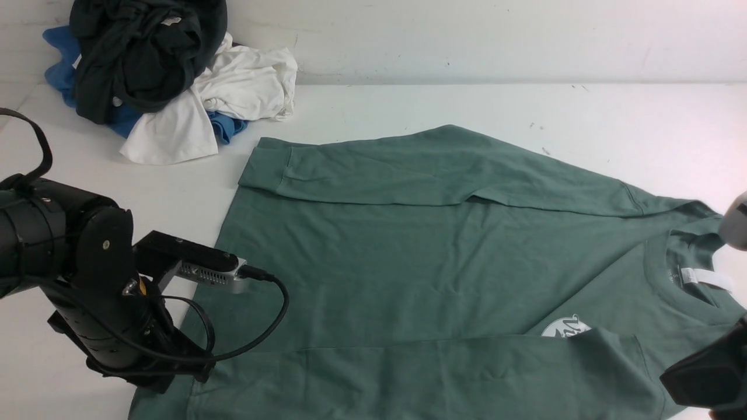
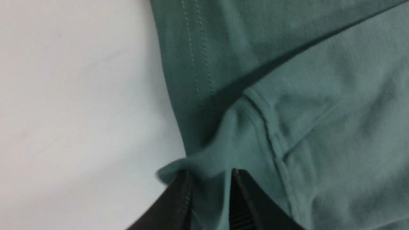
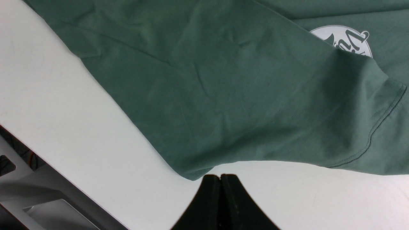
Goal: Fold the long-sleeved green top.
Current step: Use the left arm to clamp the cuff closest to it
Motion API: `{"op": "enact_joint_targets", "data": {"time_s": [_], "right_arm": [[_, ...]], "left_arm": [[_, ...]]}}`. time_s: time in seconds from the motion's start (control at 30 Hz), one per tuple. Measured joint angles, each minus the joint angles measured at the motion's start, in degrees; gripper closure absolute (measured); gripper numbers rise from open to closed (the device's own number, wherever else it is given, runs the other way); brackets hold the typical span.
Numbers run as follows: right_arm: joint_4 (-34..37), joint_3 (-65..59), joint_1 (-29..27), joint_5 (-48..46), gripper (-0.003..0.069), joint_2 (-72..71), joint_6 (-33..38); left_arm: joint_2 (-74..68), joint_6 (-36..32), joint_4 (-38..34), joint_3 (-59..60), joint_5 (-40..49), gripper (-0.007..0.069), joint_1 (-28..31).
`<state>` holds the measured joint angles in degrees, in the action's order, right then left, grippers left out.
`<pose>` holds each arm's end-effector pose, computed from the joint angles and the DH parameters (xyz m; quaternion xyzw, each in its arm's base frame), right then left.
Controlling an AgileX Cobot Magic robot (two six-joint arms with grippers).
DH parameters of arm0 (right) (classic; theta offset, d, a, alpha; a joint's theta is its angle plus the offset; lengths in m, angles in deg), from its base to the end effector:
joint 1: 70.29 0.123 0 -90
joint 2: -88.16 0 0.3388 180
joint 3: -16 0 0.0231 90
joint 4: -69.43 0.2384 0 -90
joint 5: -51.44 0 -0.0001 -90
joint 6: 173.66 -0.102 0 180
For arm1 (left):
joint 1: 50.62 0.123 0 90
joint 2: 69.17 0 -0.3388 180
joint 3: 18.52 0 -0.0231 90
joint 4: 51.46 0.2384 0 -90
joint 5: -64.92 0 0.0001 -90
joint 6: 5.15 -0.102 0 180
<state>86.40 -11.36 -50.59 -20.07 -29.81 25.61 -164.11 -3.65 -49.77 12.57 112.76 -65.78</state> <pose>0.0964 0.0645 0.3557 -0.3037 0.9271 0.1464 0.1635 0.2384 -0.0623 0.2376 0.1280 0.9903 0.0036 0.0546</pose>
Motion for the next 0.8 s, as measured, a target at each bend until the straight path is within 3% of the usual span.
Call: {"op": "enact_joint_targets", "data": {"time_s": [0.07,0.17,0.43,0.63,0.8], "right_arm": [[0.0,0.0,0.0,0.0,0.0674,0.0,0.0],[0.0,0.0,0.0,0.0,0.0674,0.0,0.0],[0.0,0.0,0.0,0.0,0.0674,0.0,0.0],[0.0,0.0,0.0,0.0,0.0674,0.0,0.2],[0.0,0.0,0.0,0.0,0.0674,0.0,0.2]], "left_arm": [[-1.1,0.0,0.1,0.1,-0.4,0.0369,0.0],[-2.0,0.0,0.1,0.1,-1.2,0.0335,0.0],[-3.9,0.2,0.9,0.1,-1.7,0.0347,0.0],[-4.1,8.6,8.3,0.1,-2.9,0.0344,0.0],[-4.9,12.1,9.5,0.1,-4.8,0.0301,0.0]]}}
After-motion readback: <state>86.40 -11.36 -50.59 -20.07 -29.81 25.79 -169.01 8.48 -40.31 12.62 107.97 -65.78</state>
